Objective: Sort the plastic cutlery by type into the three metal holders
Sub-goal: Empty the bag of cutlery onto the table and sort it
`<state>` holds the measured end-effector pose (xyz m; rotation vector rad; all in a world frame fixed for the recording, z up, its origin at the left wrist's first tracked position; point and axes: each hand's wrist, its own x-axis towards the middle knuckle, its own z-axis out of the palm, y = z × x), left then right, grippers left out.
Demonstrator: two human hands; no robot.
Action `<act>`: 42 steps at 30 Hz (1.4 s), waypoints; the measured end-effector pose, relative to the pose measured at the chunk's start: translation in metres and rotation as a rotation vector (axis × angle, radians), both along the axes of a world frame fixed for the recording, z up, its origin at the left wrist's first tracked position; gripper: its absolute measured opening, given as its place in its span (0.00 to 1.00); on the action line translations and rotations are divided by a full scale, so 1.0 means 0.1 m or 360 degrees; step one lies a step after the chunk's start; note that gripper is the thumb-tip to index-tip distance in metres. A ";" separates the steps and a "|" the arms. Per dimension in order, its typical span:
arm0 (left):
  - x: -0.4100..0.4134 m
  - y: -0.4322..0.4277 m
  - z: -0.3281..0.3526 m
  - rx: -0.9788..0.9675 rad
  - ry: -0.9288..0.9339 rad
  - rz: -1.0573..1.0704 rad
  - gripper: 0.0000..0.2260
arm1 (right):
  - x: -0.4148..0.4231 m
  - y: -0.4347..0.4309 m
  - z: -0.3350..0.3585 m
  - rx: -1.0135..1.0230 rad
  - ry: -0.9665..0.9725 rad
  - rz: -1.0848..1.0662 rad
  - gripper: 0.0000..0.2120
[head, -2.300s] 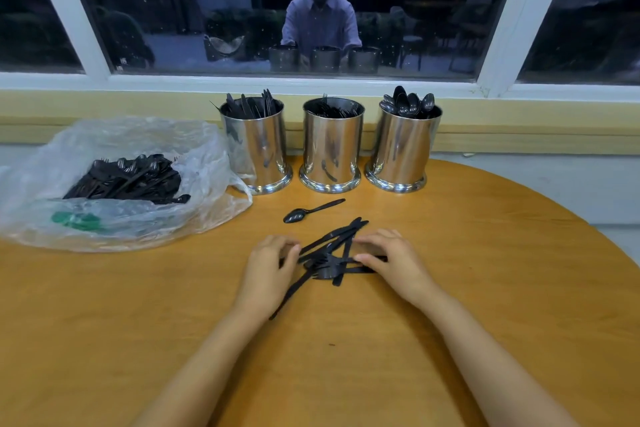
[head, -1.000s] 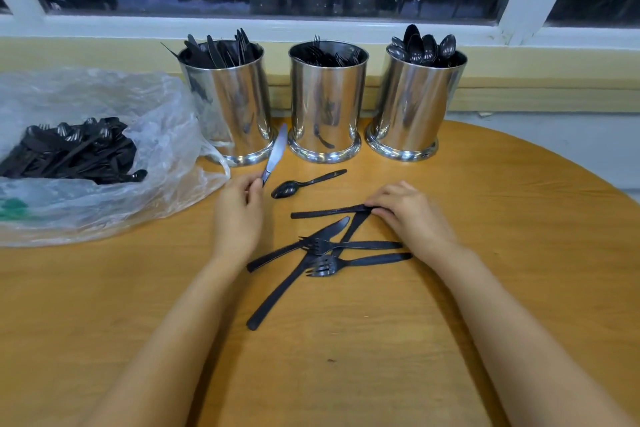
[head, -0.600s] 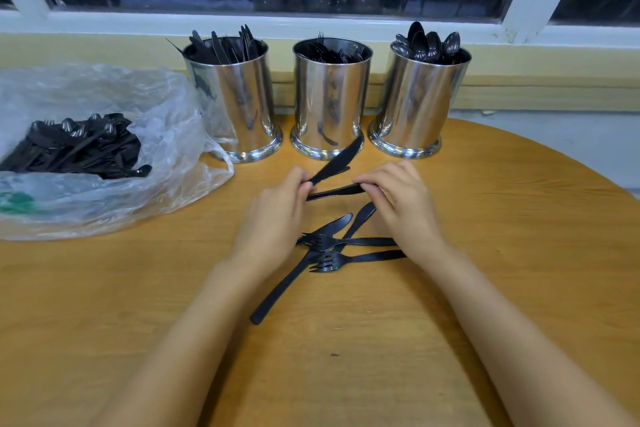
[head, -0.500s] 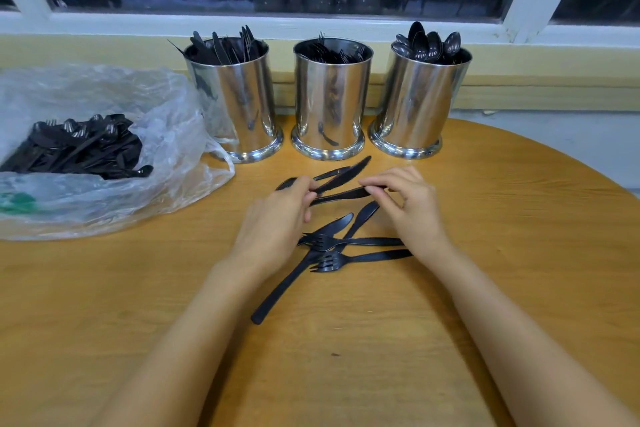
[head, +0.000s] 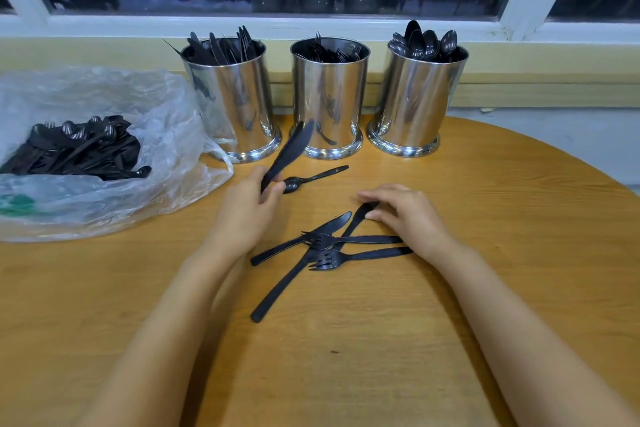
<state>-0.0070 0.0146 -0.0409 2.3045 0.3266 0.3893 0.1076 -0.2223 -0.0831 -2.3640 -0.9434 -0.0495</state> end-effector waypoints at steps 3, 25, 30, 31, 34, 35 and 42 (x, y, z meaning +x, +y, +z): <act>-0.08 0.03 -0.02 0.0116 0.0120 -0.0046 0.06 | 0.02 -0.01 0.02 0.0038 -0.0083 -0.0013 0.18; -0.19 -0.03 -0.16 0.0027 0.0449 0.0032 0.04 | -0.06 0.01 0.09 -0.0105 -0.0274 0.0090 0.15; -0.20 -0.06 -0.18 0.0044 0.0447 0.0069 0.06 | -0.09 0.03 0.14 -0.0231 -0.0440 0.0162 0.14; -0.20 -0.07 -0.17 0.0047 0.0457 0.0066 0.09 | -0.10 0.03 0.14 -0.0227 -0.0470 0.0153 0.14; -0.20 -0.10 -0.16 0.0088 0.0479 0.0067 0.09 | -0.11 0.04 0.13 -0.0183 -0.0534 0.0091 0.14; -0.20 -0.10 -0.16 0.0086 0.0478 0.0075 0.08 | -0.11 0.03 0.12 -0.0164 -0.0539 0.0069 0.13; -0.18 -0.06 -0.17 0.0101 0.0534 0.0138 0.02 | -0.13 -0.01 0.16 0.0016 -0.0324 -0.0162 0.10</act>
